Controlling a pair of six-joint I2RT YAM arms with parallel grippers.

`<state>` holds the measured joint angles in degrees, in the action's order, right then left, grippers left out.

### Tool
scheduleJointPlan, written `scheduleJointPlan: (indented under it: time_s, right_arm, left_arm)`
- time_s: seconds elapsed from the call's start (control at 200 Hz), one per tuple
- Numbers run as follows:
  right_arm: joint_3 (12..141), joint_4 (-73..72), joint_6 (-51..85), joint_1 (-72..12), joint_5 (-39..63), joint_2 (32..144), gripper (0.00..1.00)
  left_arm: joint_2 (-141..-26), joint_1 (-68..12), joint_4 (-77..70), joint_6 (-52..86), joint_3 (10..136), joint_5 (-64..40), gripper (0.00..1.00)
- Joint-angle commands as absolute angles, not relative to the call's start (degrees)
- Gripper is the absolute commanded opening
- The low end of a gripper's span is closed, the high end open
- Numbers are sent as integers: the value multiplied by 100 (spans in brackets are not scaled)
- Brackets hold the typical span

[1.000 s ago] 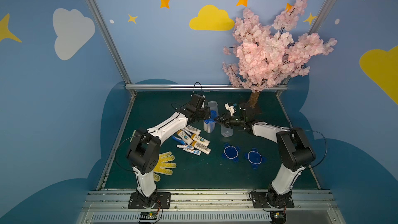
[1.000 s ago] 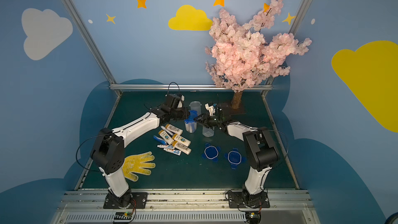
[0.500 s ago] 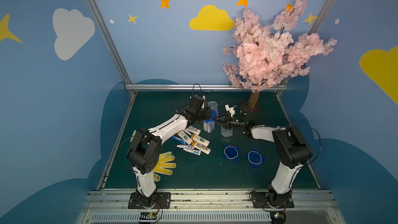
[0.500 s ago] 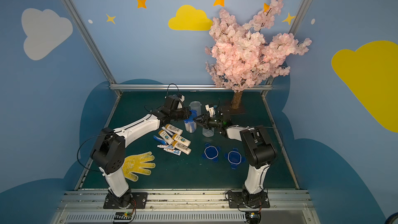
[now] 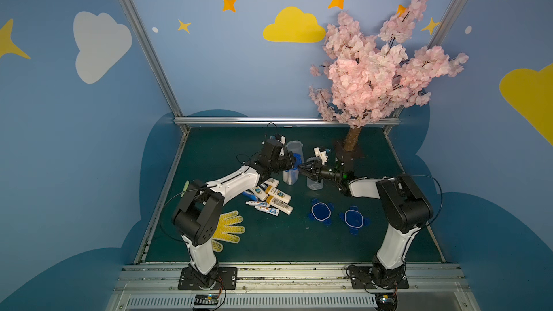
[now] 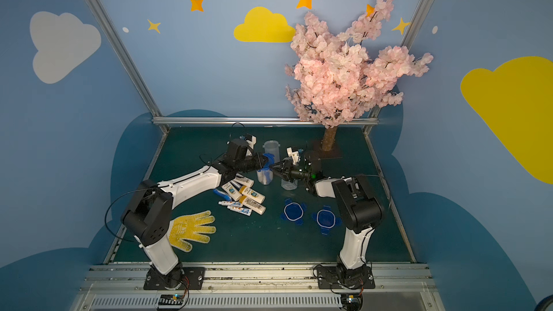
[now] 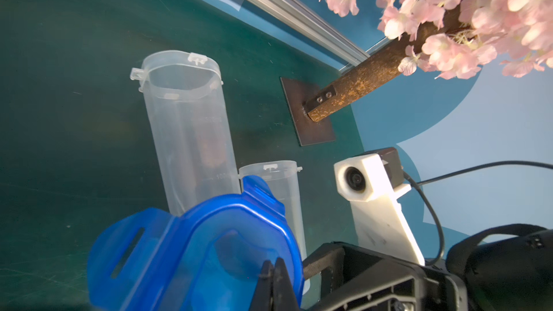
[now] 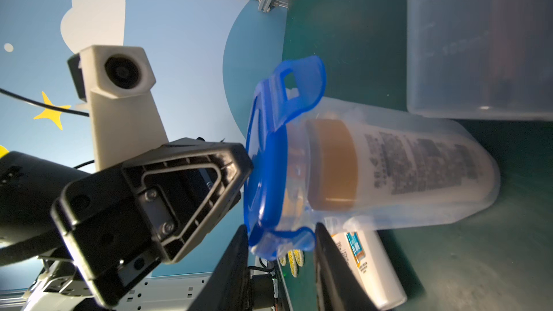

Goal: Take out toiletry kits
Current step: Unfasten the latch on the container.

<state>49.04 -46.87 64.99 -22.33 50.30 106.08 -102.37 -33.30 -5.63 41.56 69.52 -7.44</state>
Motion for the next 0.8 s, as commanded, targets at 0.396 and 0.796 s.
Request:
scheduleJointPlan:
  time_s: [0.396, 0.796]
  right_arm:
    - [4874, -5525, 6661, -2233, 5191, 10289, 26]
    - [4808, -5092, 6497, -2266, 5196, 9686, 26]
  left_arm:
    - [-10940, -3490, 875, 4324, 5898, -404, 2]
    - [-10778, -3432, 802, 4408, 5577, -373, 2]
